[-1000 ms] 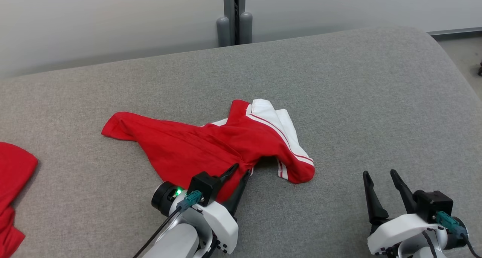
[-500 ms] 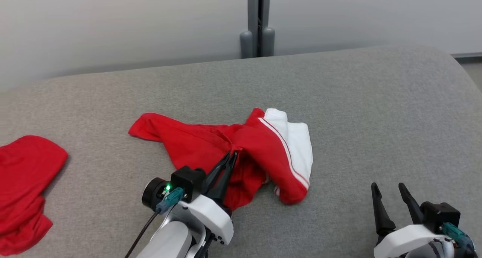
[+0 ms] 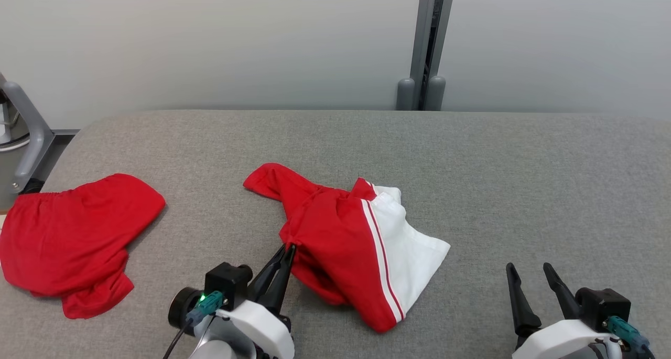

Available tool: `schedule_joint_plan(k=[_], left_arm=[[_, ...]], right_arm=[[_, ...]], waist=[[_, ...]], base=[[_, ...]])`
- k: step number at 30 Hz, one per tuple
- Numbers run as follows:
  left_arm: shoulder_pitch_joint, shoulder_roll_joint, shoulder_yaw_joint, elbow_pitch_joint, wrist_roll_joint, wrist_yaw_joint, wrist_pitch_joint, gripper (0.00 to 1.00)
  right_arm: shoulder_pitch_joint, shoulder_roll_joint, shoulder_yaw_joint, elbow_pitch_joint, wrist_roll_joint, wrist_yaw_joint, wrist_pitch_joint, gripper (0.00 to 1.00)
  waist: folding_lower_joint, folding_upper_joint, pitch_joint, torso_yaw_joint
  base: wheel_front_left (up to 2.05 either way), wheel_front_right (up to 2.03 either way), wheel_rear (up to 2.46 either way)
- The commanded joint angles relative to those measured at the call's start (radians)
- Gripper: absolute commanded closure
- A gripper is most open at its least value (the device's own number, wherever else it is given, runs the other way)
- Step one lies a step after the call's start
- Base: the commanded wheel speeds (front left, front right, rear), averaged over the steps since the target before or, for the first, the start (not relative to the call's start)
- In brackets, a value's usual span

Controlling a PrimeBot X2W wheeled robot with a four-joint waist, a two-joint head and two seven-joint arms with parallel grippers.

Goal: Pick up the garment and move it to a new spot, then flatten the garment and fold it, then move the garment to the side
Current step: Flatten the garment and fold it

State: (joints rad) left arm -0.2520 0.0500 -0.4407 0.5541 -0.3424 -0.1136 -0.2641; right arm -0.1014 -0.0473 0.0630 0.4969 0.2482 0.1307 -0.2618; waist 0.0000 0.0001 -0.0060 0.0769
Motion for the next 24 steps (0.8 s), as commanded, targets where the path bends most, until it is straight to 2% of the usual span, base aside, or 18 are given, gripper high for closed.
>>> schedule_joint_plan(k=[1, 3, 4, 5, 6, 7, 11, 15, 24], left_arm=[[0.018, 0.004, 0.018, 0.011, 0.004, -0.004, 0.000, 0.80], [0.034, 0.004, 0.050, 0.029, 0.007, 0.005, 0.000, 0.64], [0.043, 0.005, 0.072, 0.037, 0.004, 0.016, 0.000, 0.51], [0.054, 0.005, 0.095, 0.045, 0.002, 0.030, 0.000, 0.27], [0.063, 0.004, 0.118, 0.046, 0.007, 0.047, -0.001, 0.10], [0.074, 0.004, 0.140, 0.048, 0.012, 0.065, -0.001, 0.01], [0.120, 0.003, 0.218, 0.051, 0.028, 0.130, 0.000, 0.00], [0.158, 0.003, 0.262, 0.034, 0.026, 0.167, 0.000, 0.00], [0.166, 0.003, 0.249, 0.000, 0.045, 0.151, 0.000, 0.00]], right_arm=[[0.009, -0.007, -0.001, 0.001, 0.006, 0.000, -0.005, 0.00], [0.010, -0.007, 0.000, 0.003, 0.002, 0.000, -0.005, 0.00], [0.009, -0.007, 0.001, 0.004, 0.001, 0.000, -0.005, 0.00], [0.007, -0.006, 0.002, 0.005, -0.001, 0.000, -0.005, 0.00], [0.005, -0.006, 0.003, 0.005, -0.002, 0.000, -0.005, 0.00], [0.005, -0.006, 0.003, 0.005, -0.003, 0.000, -0.005, 0.00], [0.005, -0.006, 0.009, 0.005, -0.008, 0.000, -0.005, 0.00], [-0.007, -0.006, 0.035, 0.006, -0.006, 0.000, -0.005, 0.00], [-0.057, -0.006, 0.121, 0.051, -0.006, 0.000, -0.005, 0.00]], waist=[[0.0000, -0.0001, -0.002, -0.001], [0.0000, -0.0001, -0.004, -0.008], [0.0000, -0.0001, -0.004, -0.012], [0.0000, -0.0001, -0.004, -0.017], [0.0000, -0.0001, -0.004, -0.020], [0.0000, -0.0001, -0.005, -0.023], [0.0000, -0.0001, -0.003, -0.027], [0.0000, -0.0001, 0.003, -0.012], [0.0000, -0.0001, 0.034, 0.063]], base=[[0.00, 0.00, 0.00], [0.00, 0.00, 0.00], [0.00, 0.00, 0.00], [0.00, 0.00, 0.00], [0.00, 0.00, 0.00], [0.00, 0.00, 0.00], [0.00, 0.00, 0.00], [0.00, 0.00, 0.00], [0.00, 0.00, 0.00]])
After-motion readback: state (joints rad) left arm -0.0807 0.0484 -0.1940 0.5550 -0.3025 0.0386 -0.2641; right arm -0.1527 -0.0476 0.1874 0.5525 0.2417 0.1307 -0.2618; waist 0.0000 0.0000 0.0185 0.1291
